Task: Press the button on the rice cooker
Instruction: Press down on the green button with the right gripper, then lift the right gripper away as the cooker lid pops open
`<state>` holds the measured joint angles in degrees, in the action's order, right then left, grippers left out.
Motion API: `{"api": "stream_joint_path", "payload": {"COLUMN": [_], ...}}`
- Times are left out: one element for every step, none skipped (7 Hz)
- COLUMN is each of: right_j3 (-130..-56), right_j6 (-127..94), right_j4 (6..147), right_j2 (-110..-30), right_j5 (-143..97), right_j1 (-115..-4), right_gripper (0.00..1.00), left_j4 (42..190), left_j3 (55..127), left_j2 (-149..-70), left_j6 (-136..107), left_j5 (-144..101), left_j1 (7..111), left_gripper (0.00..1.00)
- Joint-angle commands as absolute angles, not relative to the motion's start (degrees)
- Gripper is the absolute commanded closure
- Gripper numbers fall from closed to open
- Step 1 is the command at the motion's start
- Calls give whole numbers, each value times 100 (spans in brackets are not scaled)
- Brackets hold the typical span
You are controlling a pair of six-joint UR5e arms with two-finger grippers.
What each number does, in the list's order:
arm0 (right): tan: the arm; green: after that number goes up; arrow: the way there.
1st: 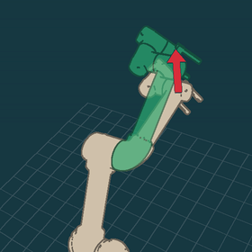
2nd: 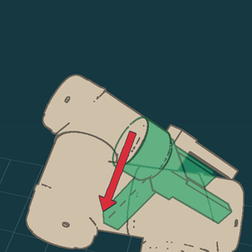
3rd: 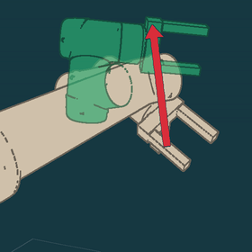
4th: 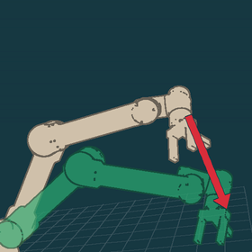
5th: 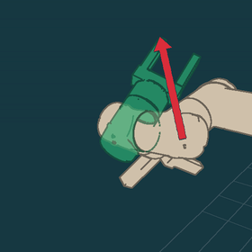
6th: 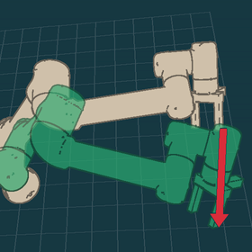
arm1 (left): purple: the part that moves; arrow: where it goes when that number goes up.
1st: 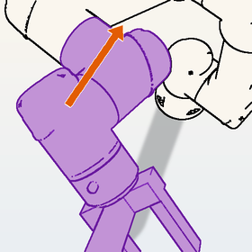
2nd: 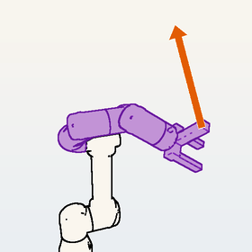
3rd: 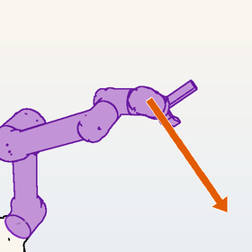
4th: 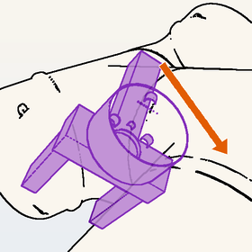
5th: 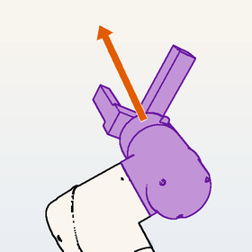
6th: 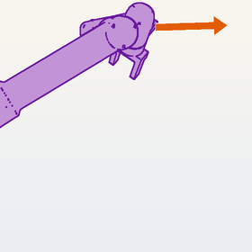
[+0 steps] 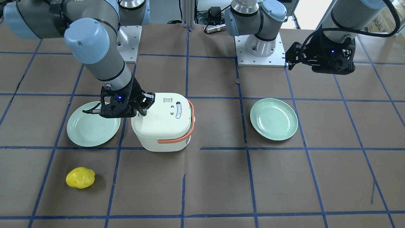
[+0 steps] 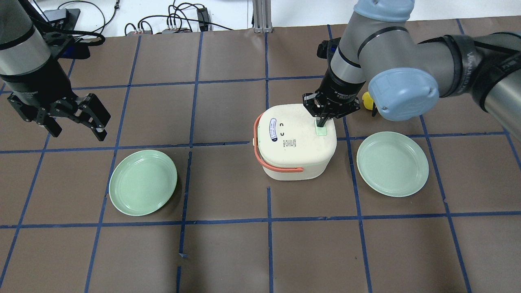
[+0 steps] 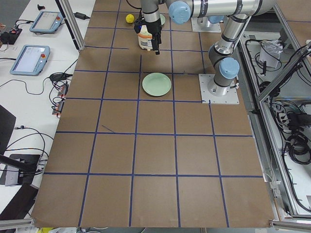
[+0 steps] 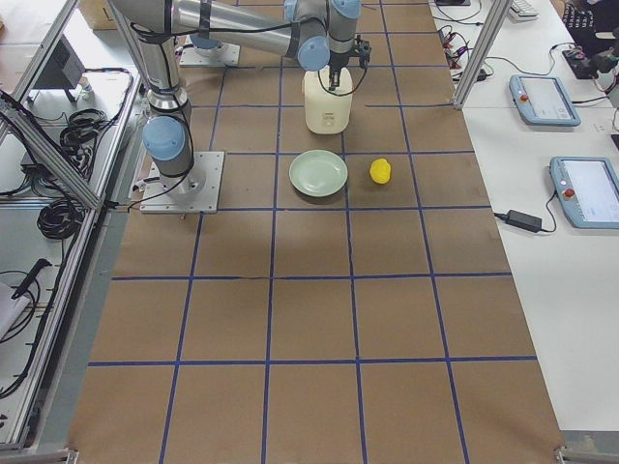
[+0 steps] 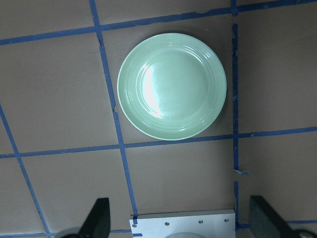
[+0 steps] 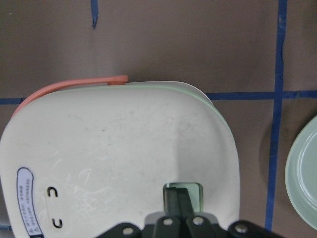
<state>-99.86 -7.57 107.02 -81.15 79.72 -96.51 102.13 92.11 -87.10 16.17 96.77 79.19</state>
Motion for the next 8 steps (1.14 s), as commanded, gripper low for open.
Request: {"api": "stream_joint_path", "payload": {"right_j3": [-9993, -9828, -9522, -9171, -8854, -8677, -8553, -8508], "right_j6": [-817, -887, -1044, -1055, -1037, -959, -923, -575], "right_j4": [10723, 10731, 10653, 10583, 10565, 10277, 10092, 10081], "right_j2": [-8121, -8156, -8200, -8200, -8191, -8200, -8218, -8226], "right_j5": [7972, 7998, 8068, 8086, 8277, 8445, 8481, 8708], "right_j1": [-9650, -9650, -9650, -9650, -9642, -9598, -9537, -9519], "right_gripper": [91, 75, 47, 17, 0, 0, 0, 0], "left_j4": [10213, 10213, 10213, 10213, 10213, 10213, 10213, 10213], "left_j3": [9211, 9211, 9211, 9211, 9211, 9211, 9211, 9211], "left_j2": [-8710, -8710, -8710, -8710, -8710, -8710, -8710, -8710], "left_j6": [1617, 1617, 1617, 1617, 1617, 1617, 1617, 1617], "left_j5": [9677, 9677, 9677, 9677, 9677, 9677, 9677, 9677], "left_j1": [7919, 7919, 7919, 7919, 7919, 7919, 7919, 7919], "left_gripper": [0, 0, 0, 0, 0, 0, 0, 0]}}
